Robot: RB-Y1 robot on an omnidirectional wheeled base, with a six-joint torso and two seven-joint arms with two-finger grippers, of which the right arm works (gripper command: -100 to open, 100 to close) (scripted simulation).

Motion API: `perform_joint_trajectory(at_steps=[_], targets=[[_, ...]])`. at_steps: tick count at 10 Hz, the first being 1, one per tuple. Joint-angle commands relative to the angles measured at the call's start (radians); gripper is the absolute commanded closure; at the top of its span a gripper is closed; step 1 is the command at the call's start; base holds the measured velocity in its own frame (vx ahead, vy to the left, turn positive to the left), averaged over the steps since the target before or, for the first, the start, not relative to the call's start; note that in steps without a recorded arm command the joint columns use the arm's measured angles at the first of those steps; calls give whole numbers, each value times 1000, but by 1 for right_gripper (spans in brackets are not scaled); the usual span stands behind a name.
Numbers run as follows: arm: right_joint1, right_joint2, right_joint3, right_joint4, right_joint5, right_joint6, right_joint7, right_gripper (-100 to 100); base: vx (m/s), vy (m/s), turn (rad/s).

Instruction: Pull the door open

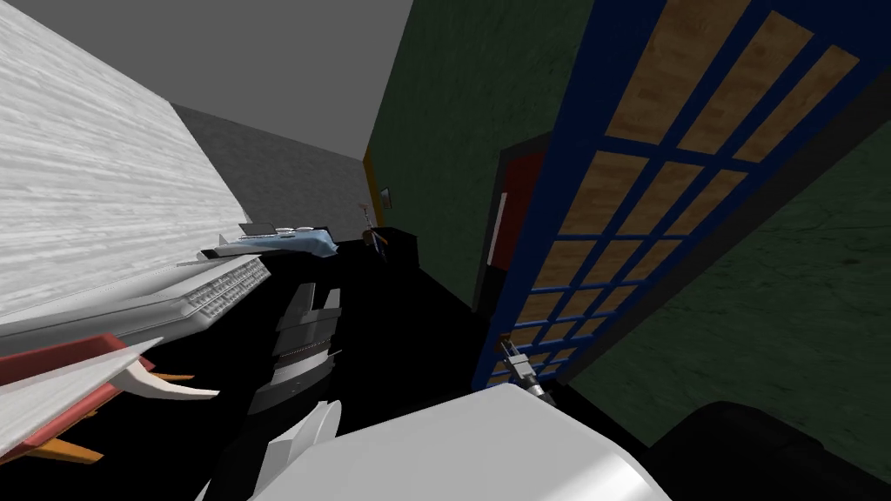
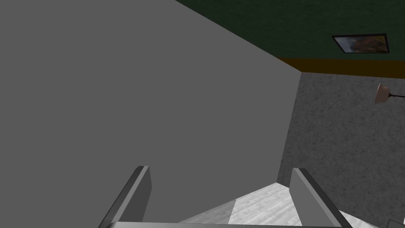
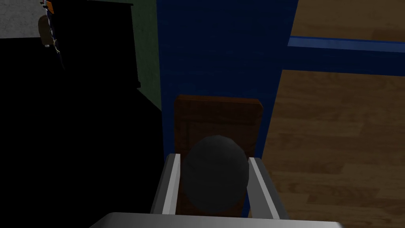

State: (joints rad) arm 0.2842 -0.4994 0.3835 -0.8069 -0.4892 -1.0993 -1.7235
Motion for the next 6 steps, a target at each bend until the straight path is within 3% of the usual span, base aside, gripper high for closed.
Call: perform_joint_trajectory(at_steps=[1,6], targets=[[1,-6,7,10,3,-16,-10,100,-134,-37,146],[3,-27,31,45,14,-69,-42,100,-219,-43,145]])
